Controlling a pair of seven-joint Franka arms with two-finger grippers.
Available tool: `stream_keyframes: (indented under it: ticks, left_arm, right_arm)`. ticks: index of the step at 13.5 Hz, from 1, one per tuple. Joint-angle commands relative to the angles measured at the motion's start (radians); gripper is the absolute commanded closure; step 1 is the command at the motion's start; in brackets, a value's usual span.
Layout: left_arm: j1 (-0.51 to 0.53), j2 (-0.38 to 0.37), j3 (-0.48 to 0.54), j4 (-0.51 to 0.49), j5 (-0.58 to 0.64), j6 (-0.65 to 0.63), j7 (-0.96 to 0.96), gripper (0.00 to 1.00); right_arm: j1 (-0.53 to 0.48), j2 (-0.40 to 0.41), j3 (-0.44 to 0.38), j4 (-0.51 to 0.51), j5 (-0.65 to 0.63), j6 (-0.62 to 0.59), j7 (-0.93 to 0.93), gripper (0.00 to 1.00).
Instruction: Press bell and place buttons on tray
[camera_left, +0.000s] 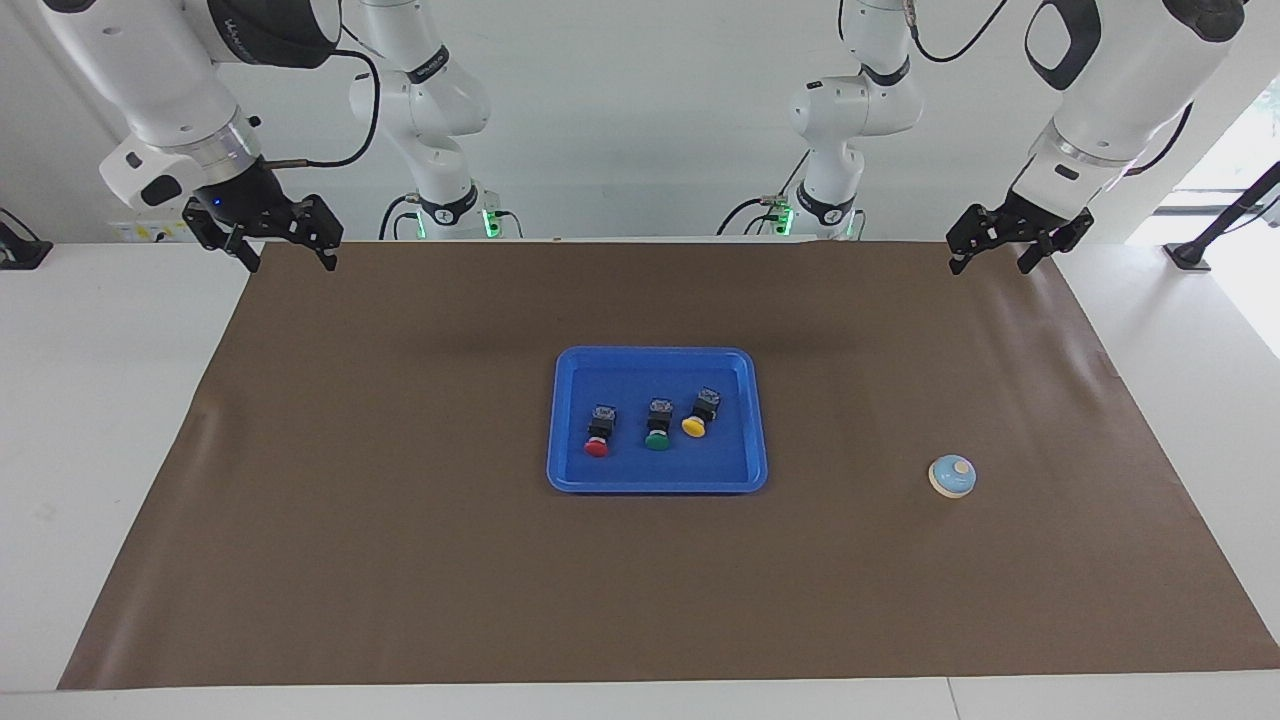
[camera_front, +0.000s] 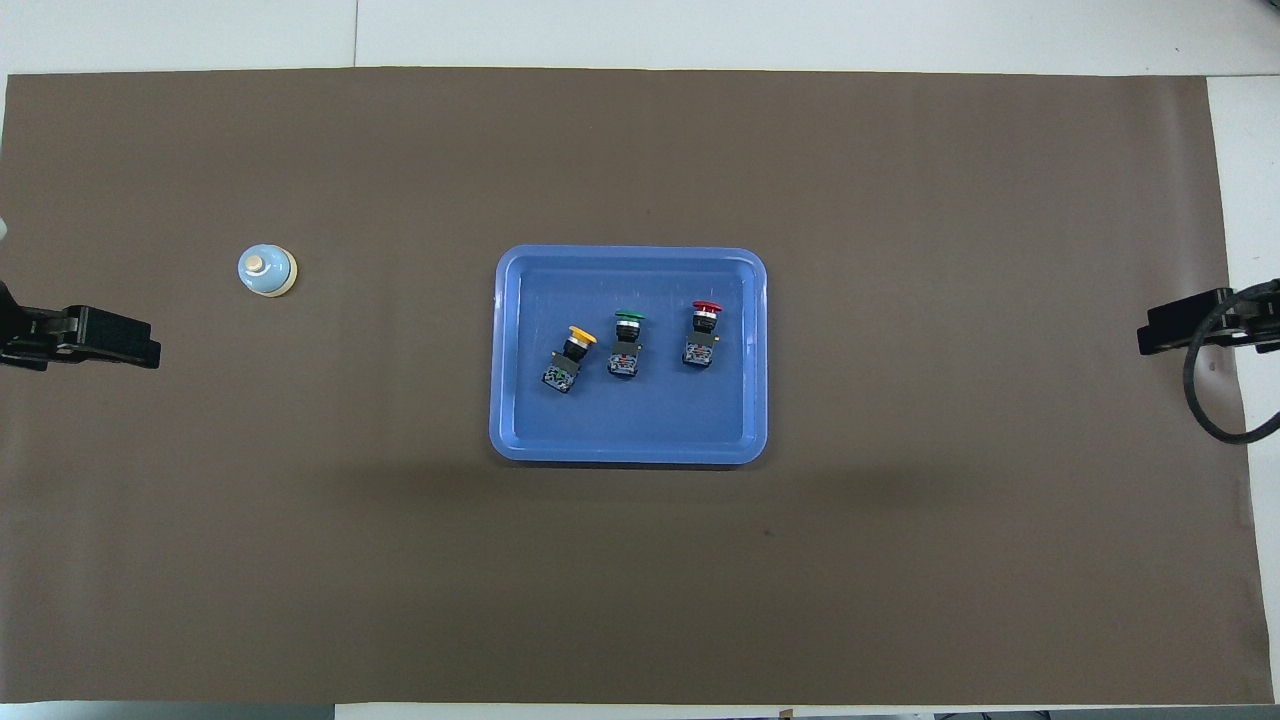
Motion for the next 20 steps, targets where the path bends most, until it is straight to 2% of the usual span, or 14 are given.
stream_keyframes:
  ticks: [1,2,3,4,5,6,7,9,14,17,20]
  left_arm:
    - [-0.013,-0.007,0.004,0.002,0.000,0.036,-0.012,0.00]
    - [-0.013,-0.005,0.004,0.003,0.000,0.037,-0.011,0.00]
    - [-0.011,-0.004,0.004,0.003,0.002,0.040,-0.009,0.06]
    - [-0.011,-0.002,0.004,0.000,0.002,0.051,-0.008,0.27]
    - [-0.011,0.001,0.004,-0.001,0.003,0.066,-0.008,0.55]
    - [-0.011,0.011,0.004,-0.001,0.003,0.080,-0.009,0.94]
    - [-0.011,0.036,0.004,0.000,0.009,0.097,-0.009,1.00]
    - [-0.006,0.076,0.004,-0.001,0.018,0.166,-0.009,1.00]
    - [0.006,0.322,0.009,0.063,0.028,0.387,-0.009,1.00]
    - [0.020,0.430,0.013,0.068,0.028,0.497,-0.006,1.00]
    - [0.026,0.490,0.013,0.065,0.029,0.565,-0.005,1.00]
  right_arm:
    - [-0.009,0.011,0.004,0.022,0.017,-0.019,0.006,0.00]
    - [-0.009,0.011,0.004,0.022,0.016,-0.016,0.006,0.00]
    - [-0.009,0.008,0.004,0.013,0.016,-0.007,0.006,0.00]
    - [-0.009,0.006,0.004,0.013,0.013,-0.019,0.002,0.00]
    - [-0.009,0.002,0.004,0.005,0.013,-0.029,0.002,0.00]
    - [-0.009,0.002,0.004,0.005,0.015,-0.032,0.002,0.00]
    - [-0.009,0.002,0.004,0.005,0.015,-0.033,0.002,0.00]
    - [-0.009,0.002,0.004,0.005,0.015,-0.033,0.002,0.00]
    - [-0.009,0.002,0.004,0.005,0.015,-0.033,0.002,0.00]
    - [-0.009,0.002,0.004,0.005,0.015,-0.033,0.002,0.00]
    - [-0.009,0.002,0.004,0.005,0.013,-0.033,0.002,0.00]
